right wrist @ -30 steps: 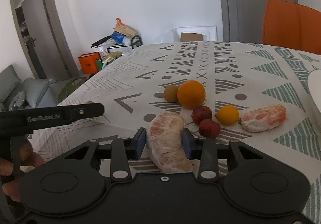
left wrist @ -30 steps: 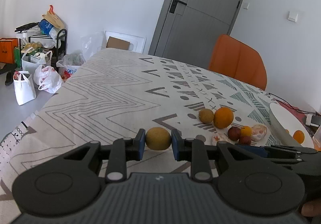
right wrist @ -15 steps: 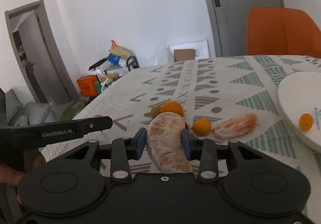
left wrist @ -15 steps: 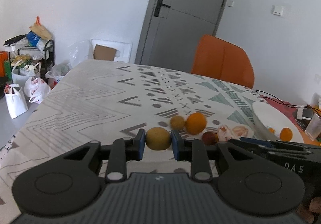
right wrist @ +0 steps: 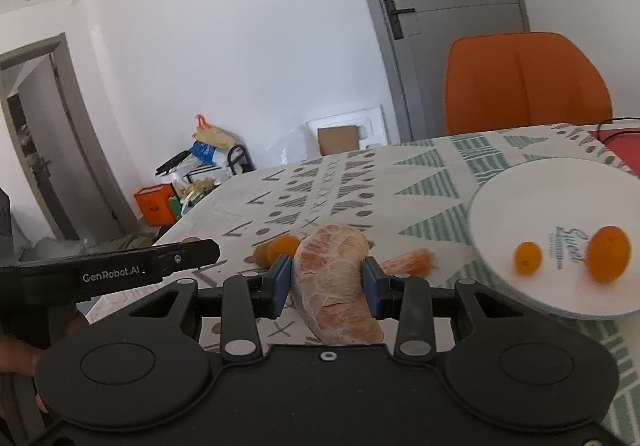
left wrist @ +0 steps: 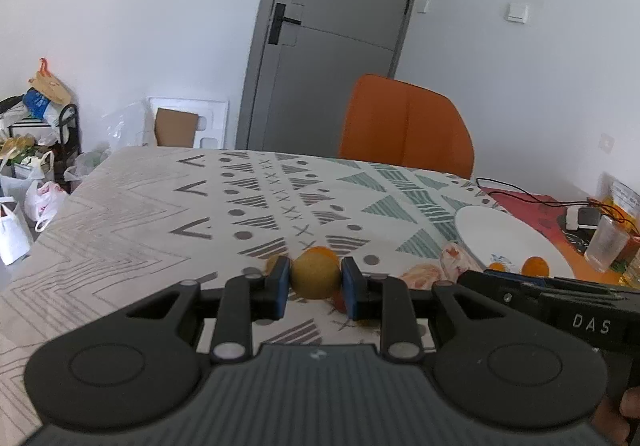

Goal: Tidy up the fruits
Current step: 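Carry the yellow fruit with the left tool while the right tool carries the pomelo piece to the plate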

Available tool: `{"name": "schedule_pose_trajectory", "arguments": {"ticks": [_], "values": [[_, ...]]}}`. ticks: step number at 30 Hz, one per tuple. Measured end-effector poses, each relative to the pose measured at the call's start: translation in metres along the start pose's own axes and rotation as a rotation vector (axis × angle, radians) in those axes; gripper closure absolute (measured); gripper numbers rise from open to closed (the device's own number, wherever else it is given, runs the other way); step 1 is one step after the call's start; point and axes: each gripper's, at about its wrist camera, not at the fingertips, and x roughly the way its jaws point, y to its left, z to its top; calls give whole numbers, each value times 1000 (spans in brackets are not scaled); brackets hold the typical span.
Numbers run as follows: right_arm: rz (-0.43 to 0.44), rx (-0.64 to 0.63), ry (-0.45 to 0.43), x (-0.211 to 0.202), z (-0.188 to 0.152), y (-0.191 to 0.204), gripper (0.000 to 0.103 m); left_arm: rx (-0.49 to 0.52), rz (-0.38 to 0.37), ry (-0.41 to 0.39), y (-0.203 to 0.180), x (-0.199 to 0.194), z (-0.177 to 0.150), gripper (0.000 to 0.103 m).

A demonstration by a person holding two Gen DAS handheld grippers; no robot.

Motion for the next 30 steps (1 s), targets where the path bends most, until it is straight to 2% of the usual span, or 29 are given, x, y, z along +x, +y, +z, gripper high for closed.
{"name": "schedule_pose_trajectory", "arguments": {"ticks": [18, 30], "values": [[-42, 77, -48, -27, -3, -44, 67, 70, -33, 1, -50, 14, 7, 77], [-134, 139, -76, -42, -4, -86, 67, 119, -72, 10, -77, 34, 10, 77]]}}
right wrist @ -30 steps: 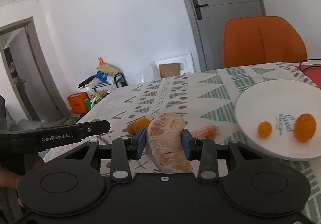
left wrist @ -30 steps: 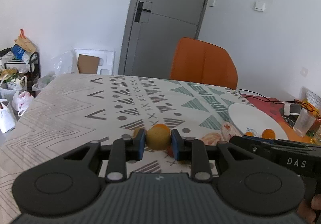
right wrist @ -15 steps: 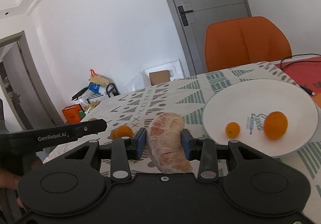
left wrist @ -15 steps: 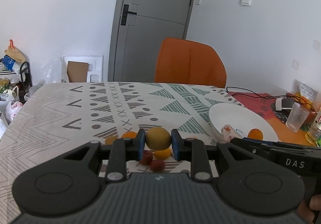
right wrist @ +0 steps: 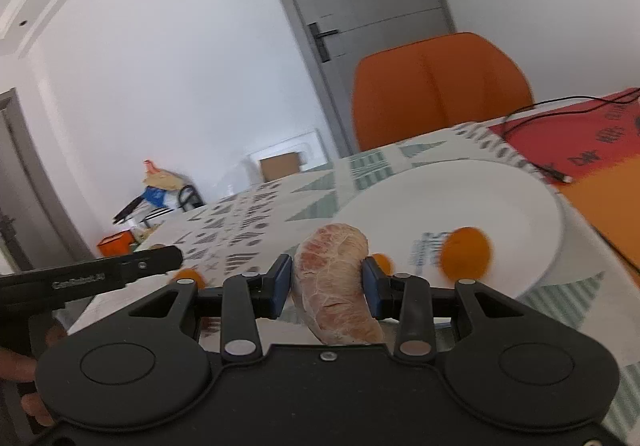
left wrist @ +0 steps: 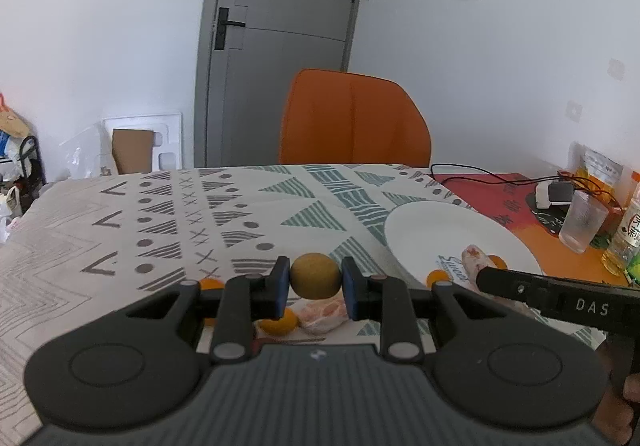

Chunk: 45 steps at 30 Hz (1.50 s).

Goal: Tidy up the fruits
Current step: 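Carry the yellow fruit with the left tool while the right tool carries the pomelo piece to the plate, then open the right tool onto the plate while the left tool releases the yellow fruit there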

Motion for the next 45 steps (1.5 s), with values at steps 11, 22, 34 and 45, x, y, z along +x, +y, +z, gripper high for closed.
{"name": "schedule_pose_trajectory", "arguments": {"ticks": [11, 22, 34, 45], "values": [[-104, 27, -30, -7, 11, -38, 67, 45, -43, 8, -27, 25, 9, 77], [-172, 42, -53, -4, 20, -64, 67, 86, -92, 25, -50, 48, 21, 77], [-187, 27, -52, -10, 16, -72, 59, 117, -140, 52, -73, 73, 22, 77], [-154, 44, -43, -15, 10, -72, 59, 130, -152, 56, -91, 85, 27, 76]]}}
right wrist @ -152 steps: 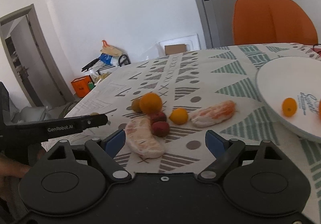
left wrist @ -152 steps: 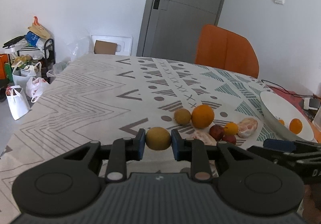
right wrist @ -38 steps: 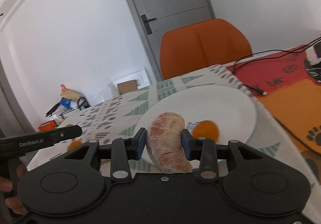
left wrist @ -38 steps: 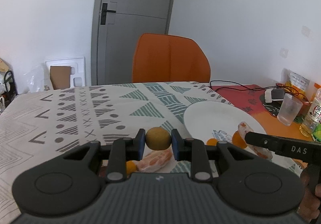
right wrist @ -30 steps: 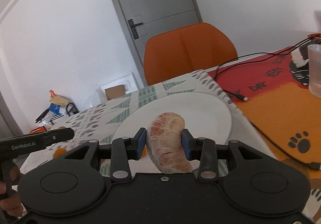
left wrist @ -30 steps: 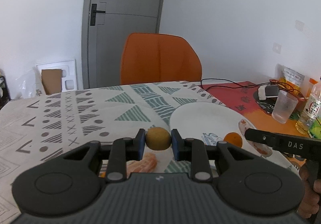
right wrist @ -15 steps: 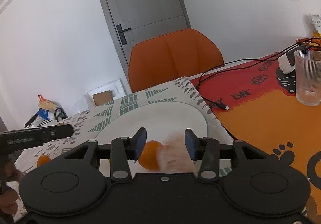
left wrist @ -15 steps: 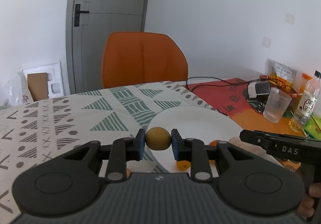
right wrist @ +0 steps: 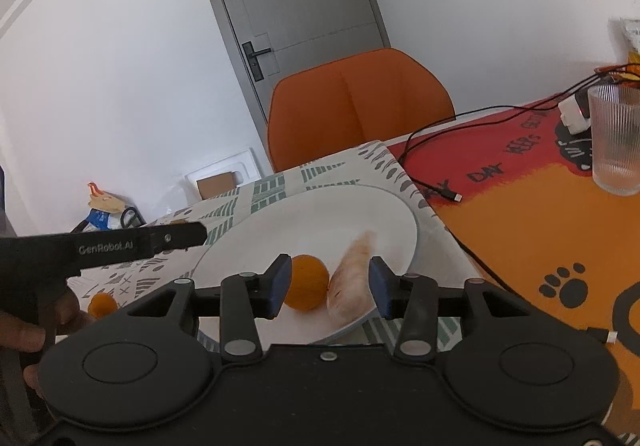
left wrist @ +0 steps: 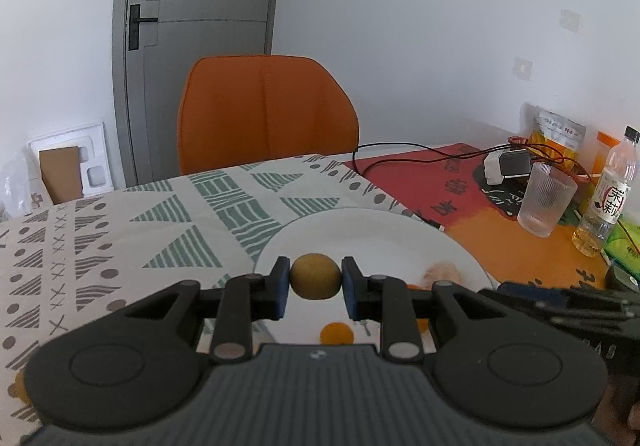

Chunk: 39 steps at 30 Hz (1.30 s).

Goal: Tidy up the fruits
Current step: 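Open the right tool onto the plate while the left tool releases the yellow fruit there, then move both open tools back toward the remaining fruit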

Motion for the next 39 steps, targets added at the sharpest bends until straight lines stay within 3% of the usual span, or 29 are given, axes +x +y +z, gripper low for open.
{"name": "schedule_pose_trajectory", "arguments": {"ticks": [4, 8, 19, 25, 35, 39], "values": [[3, 19, 4, 1, -1, -2, 59, 17, 5, -33, -4, -6, 5, 71], [7, 23, 5, 2, -2, -1, 55, -3, 13, -17, 1, -9, 5, 62], [29, 32, 4, 4, 0, 11, 45, 10, 101, -36, 20, -33, 5, 20], [42, 21, 3, 5, 1, 23, 34, -24, 151, -48, 39, -49, 4, 16], [34, 6, -11, 4, 4, 47, 1, -51, 204, -76, 64, -71, -3, 8], [30, -9, -20, 6, -1, 60, 0, -60, 222, -75, 76, -80, -9, 6]]}}
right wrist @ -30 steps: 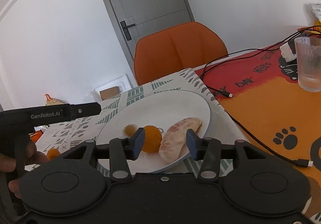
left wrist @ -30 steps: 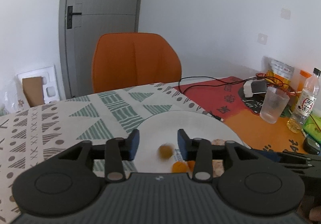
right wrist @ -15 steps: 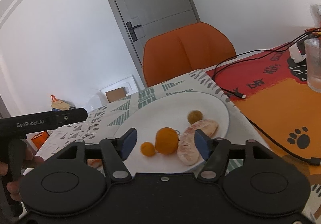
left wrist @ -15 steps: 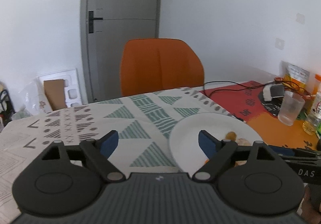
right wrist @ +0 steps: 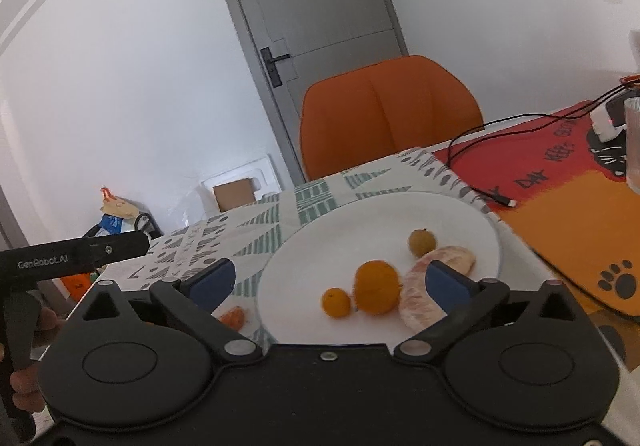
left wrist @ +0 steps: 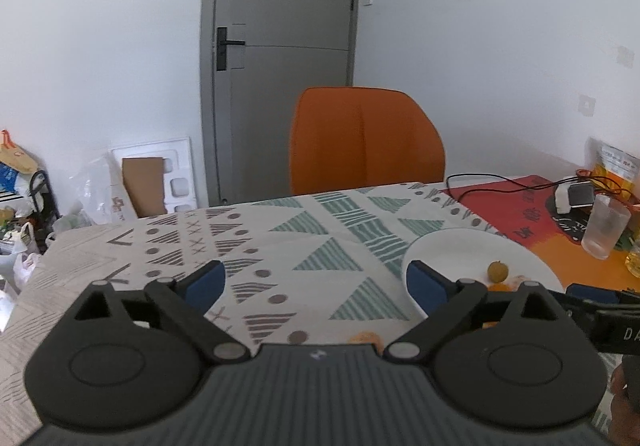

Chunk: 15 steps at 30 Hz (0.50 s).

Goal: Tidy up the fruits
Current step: 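Move both open tools back toward the remaining fruit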

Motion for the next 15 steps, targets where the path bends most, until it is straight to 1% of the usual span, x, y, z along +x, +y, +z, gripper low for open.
{"name": "schedule_pose_trajectory", "arguments": {"ticks": [6, 15], "values": [[25, -24, 27, 9, -5, 21, 0, -38, 35, -8, 25, -10, -3, 6], [54, -68, 49, 14, -7, 47, 0, -97, 72, 2, 60, -17, -12, 6]]}}
